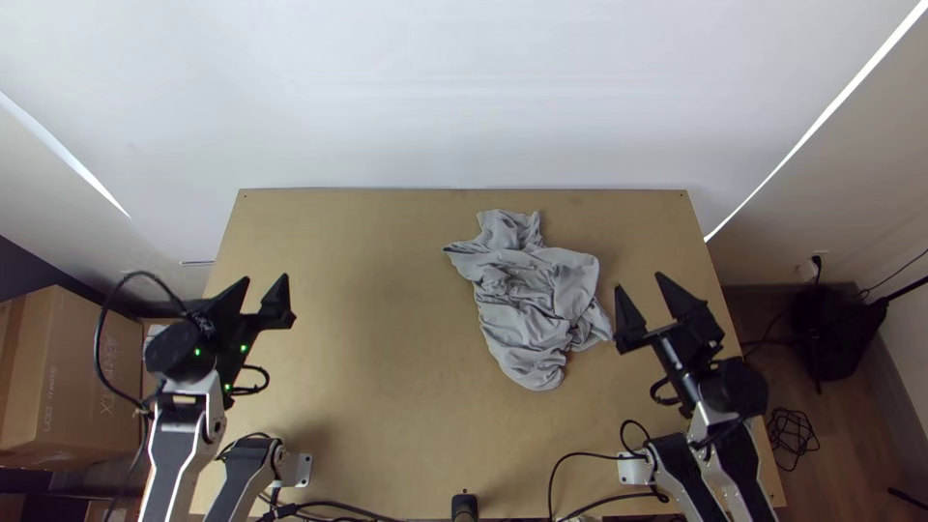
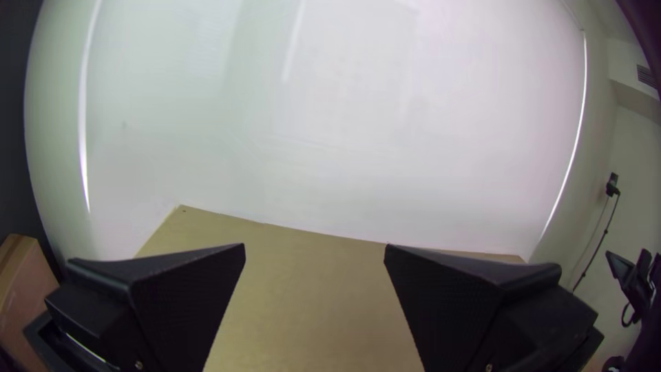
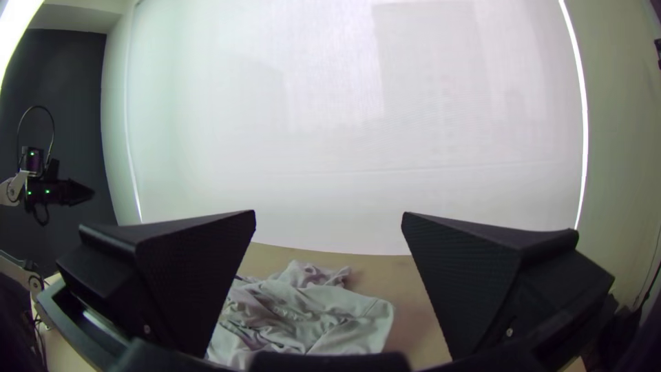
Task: Fold the t-shirt
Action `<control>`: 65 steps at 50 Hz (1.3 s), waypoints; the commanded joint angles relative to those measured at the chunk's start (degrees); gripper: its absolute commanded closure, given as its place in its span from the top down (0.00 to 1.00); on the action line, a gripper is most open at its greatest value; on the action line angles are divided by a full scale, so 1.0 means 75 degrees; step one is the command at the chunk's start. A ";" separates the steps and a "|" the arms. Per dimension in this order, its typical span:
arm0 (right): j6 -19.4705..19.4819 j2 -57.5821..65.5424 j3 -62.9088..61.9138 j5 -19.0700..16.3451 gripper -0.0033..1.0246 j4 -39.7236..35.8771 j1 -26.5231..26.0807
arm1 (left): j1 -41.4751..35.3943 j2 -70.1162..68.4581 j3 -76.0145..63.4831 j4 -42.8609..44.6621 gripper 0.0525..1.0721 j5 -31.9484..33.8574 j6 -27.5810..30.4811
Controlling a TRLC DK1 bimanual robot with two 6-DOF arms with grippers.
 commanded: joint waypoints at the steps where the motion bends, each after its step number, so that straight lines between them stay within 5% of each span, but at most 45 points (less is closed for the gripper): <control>1: -0.0187 0.1259 0.1076 0.0061 0.95 -0.0245 -0.0039 | -0.0328 0.0980 0.0969 -0.0565 0.95 0.0089 0.0061; 17: -0.0105 0.3802 0.3361 0.0014 0.95 -0.2213 0.0172 | -0.0891 0.3007 0.2938 -0.2827 0.95 0.0112 -0.0138; 26: 0.0422 0.5102 0.4111 -0.0701 0.95 -0.3116 -0.0110 | -0.0903 0.2996 0.3208 -0.3096 0.95 0.0312 -0.0267; 34: 0.1477 0.6368 0.4931 -0.0994 0.95 -0.4170 -0.0531 | -0.0891 0.2996 0.3243 -0.3296 0.95 0.0323 -0.0478; 43: 0.1465 0.7505 0.6127 -0.0994 0.95 -0.5577 -0.0625 | -0.0715 0.3031 0.3313 -0.3659 0.95 0.0323 -0.0607; 65: 0.1571 0.9731 0.7099 -0.0994 0.95 -0.5952 -0.0625 | -0.0469 0.2890 0.3079 -0.3659 0.95 0.0523 -0.1146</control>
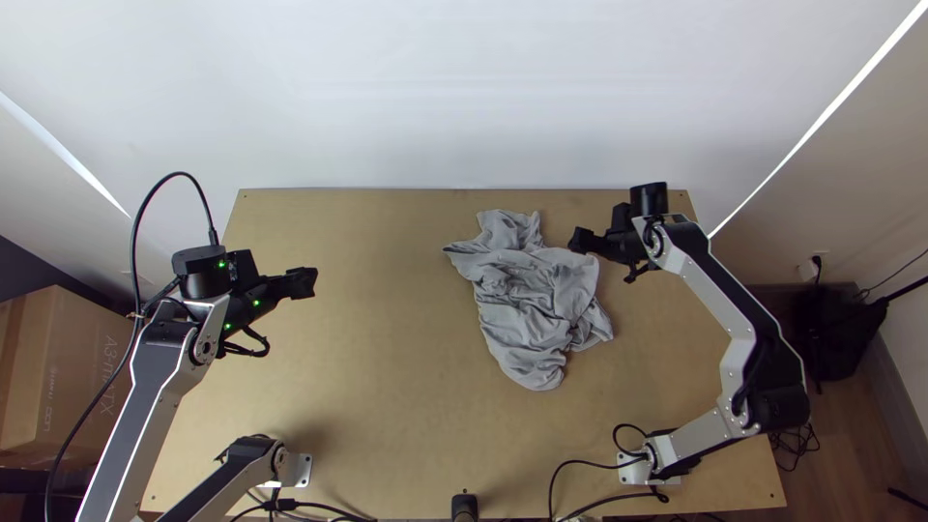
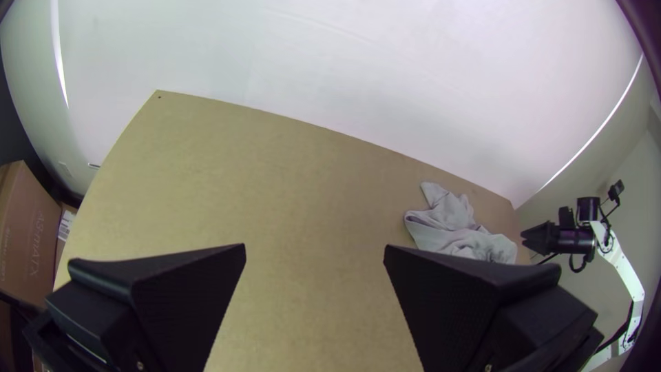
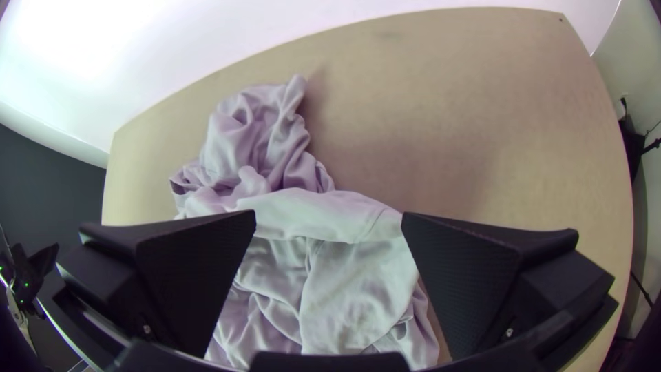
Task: Fold the t-shirt
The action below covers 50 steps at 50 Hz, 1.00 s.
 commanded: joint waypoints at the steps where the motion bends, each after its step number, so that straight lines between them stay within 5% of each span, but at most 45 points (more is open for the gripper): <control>1: 0.0151 0.0482 0.0248 -0.0032 0.95 -0.0120 -0.0025 | 0.0050 -0.0135 -0.0019 0.0071 0.95 0.0088 -0.0217; 9: 0.0128 0.0880 0.0248 -0.0020 0.94 -0.0120 -0.0025 | 0.0132 -0.0217 -0.0090 -0.0046 0.95 0.0100 -0.0217; 11: 0.0128 0.0904 0.0225 0.0015 0.86 -0.0120 -0.0013 | 0.0132 -0.0229 -0.0113 -0.0116 0.95 0.0100 -0.0193; 14: 0.0116 0.0880 0.0143 0.0062 0.65 -0.0085 0.0022 | 0.0143 -0.0229 -0.0125 -0.0233 0.95 0.0112 -0.0158; 19: 0.0058 0.0751 0.0037 0.0108 0.07 0.0337 0.0092 | 0.0050 -0.0100 -0.0125 -0.0562 0.95 0.0124 -0.0041; 20: 0.0058 0.0740 0.0002 0.0108 0.02 0.0395 0.0104 | -0.0032 -0.0065 -0.0125 -0.0655 0.95 0.0124 0.0018; 50: 0.0714 -0.0374 0.0424 0.0273 0.03 0.1309 0.0432 | -0.3114 0.1307 0.0063 -0.0315 0.95 0.0182 0.1389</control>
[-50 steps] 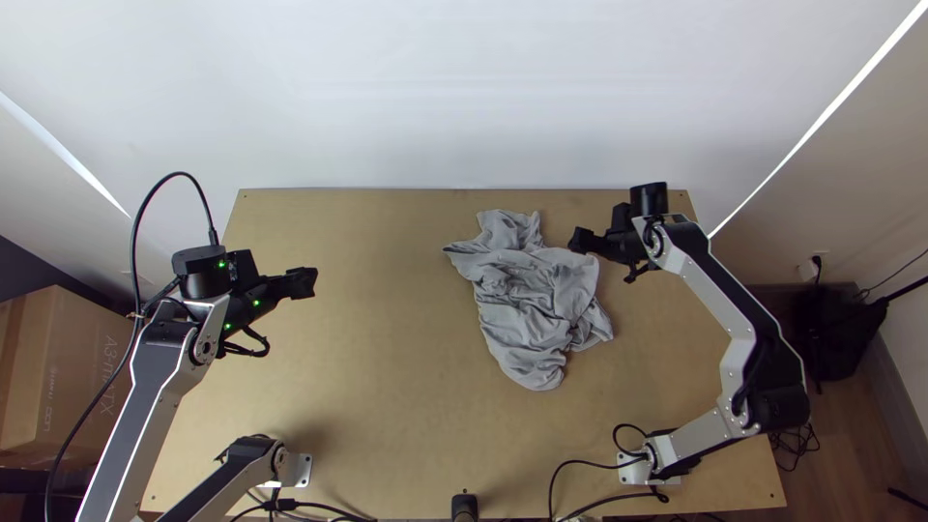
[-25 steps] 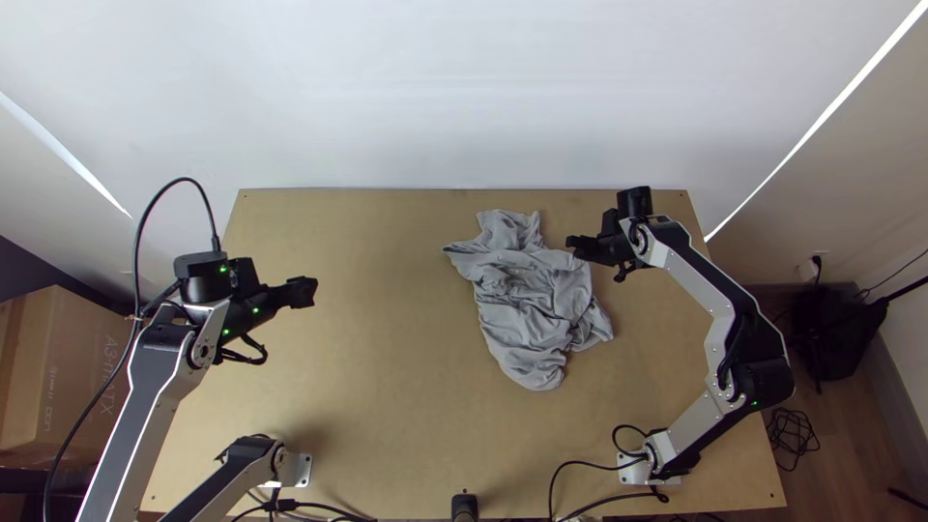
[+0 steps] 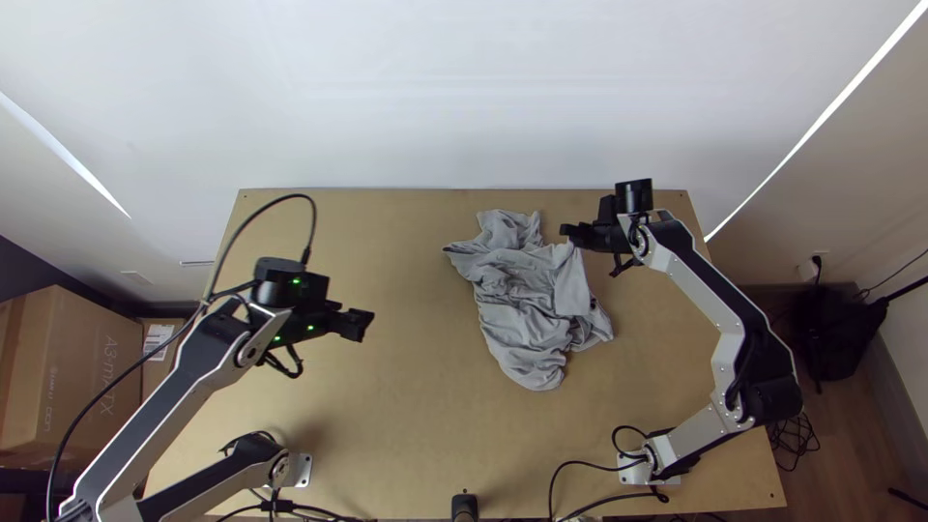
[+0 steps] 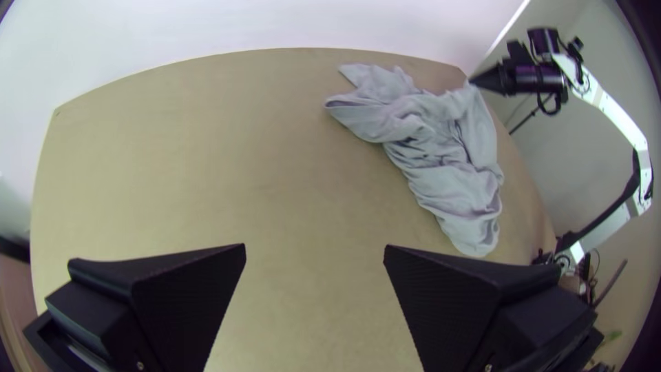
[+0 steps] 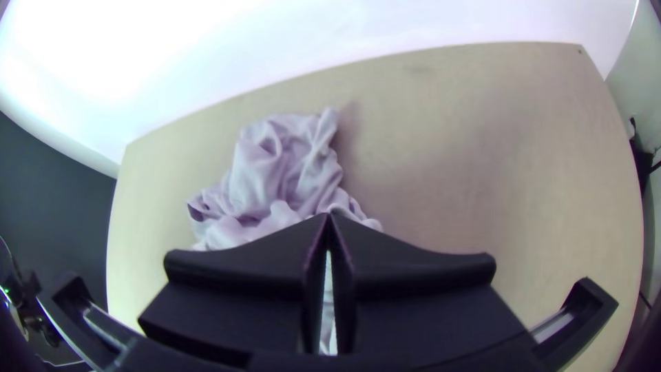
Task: Fold the t-shirt
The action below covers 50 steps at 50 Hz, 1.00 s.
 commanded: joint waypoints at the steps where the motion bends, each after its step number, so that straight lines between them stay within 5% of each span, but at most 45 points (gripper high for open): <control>1: 0.0344 -0.0534 0.0208 0.0136 0.03 0.0345 -0.0034 | -0.0486 0.0654 0.0188 0.0399 0.95 0.0039 0.0247; 29: 0.0426 -0.1097 0.0114 0.0487 0.03 0.1119 -0.0093 | -0.3568 0.4076 0.1723 0.1958 0.95 0.0051 0.0012; 50: 0.0426 -0.0956 -0.0003 0.0616 0.03 0.1587 -0.0093 | -0.4611 0.6127 0.2930 0.2708 0.95 0.0051 -0.0281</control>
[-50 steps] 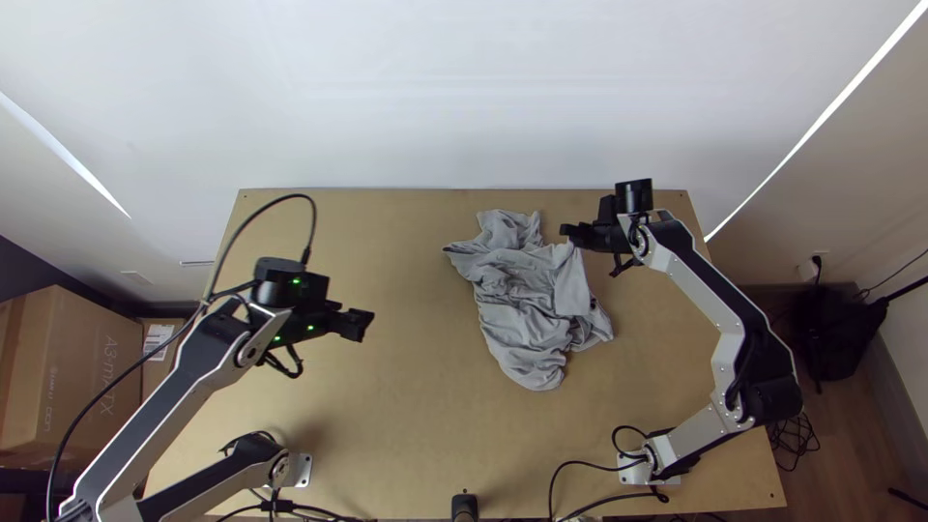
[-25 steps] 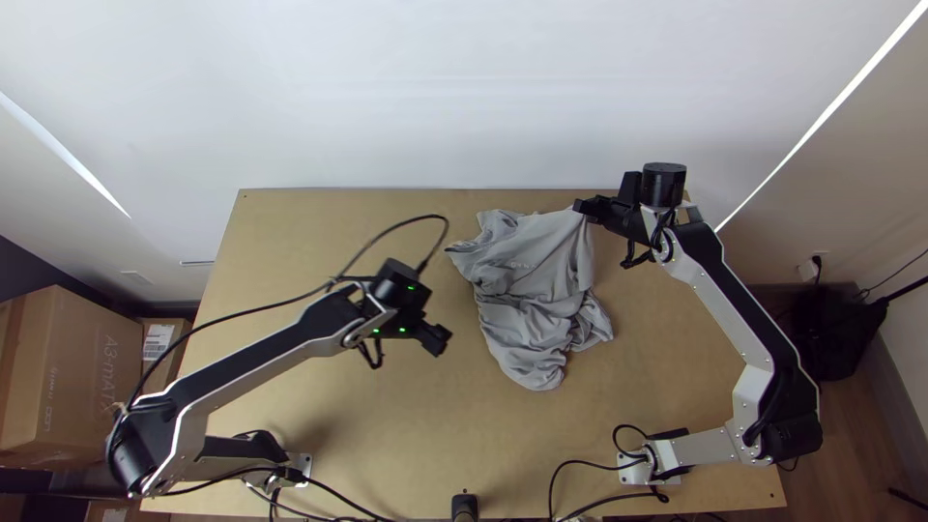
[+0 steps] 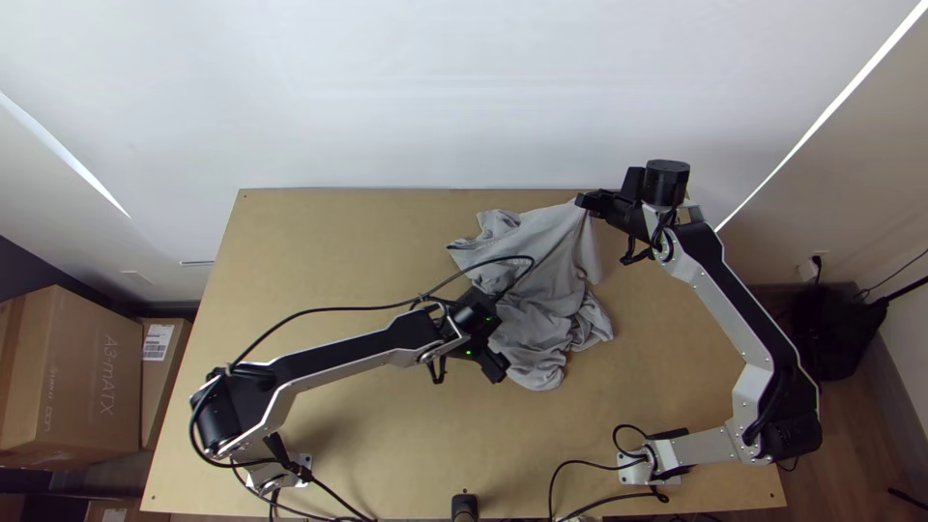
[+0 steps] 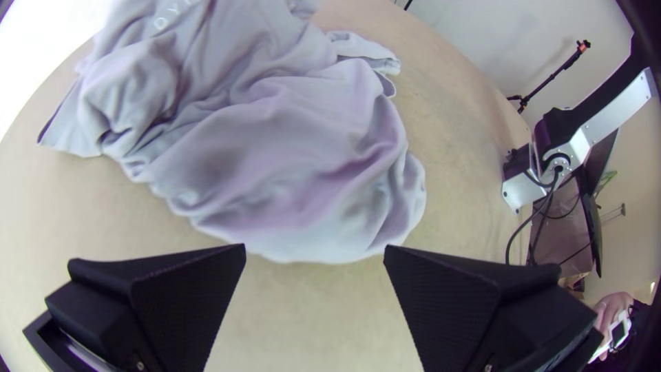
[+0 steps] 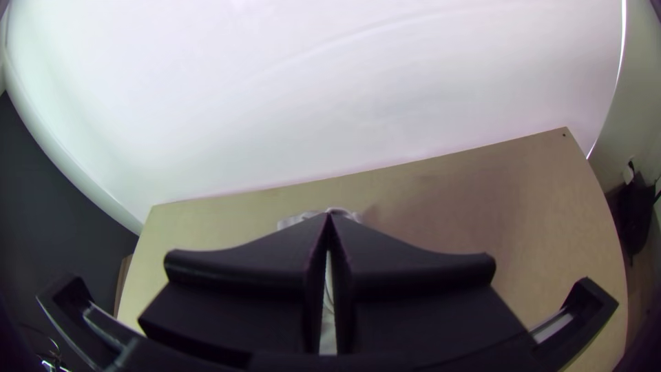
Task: Fold the t-shirt
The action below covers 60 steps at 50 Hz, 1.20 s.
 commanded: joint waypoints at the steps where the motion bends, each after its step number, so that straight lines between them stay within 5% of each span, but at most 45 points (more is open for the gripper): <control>1: 0.0149 0.0070 -0.0052 0.0115 0.03 0.0212 -0.0049 | -0.0152 0.0579 0.0410 0.0237 0.95 0.0048 -0.0155; 7: 0.0149 -0.0024 -0.0123 0.0127 0.03 0.0212 -0.0096 | -0.0188 0.1071 0.0726 0.0366 0.91 0.0048 -0.0155; 17: 0.0149 -0.0259 -0.0287 0.0127 0.03 0.0224 -0.0365 | -0.0235 0.1352 0.0656 0.0811 0.37 0.0025 -0.0097; 21: 0.0149 -0.0352 -0.0322 0.0127 0.03 0.0224 -0.0483 | -0.0188 0.1247 0.0410 0.1162 0.02 -0.0081 -0.0085; 60: 0.0126 -0.2509 -0.0615 0.0127 0.03 0.0048 -0.0705 | 0.3644 -0.3909 -0.0223 -0.0853 0.03 0.0154 0.0126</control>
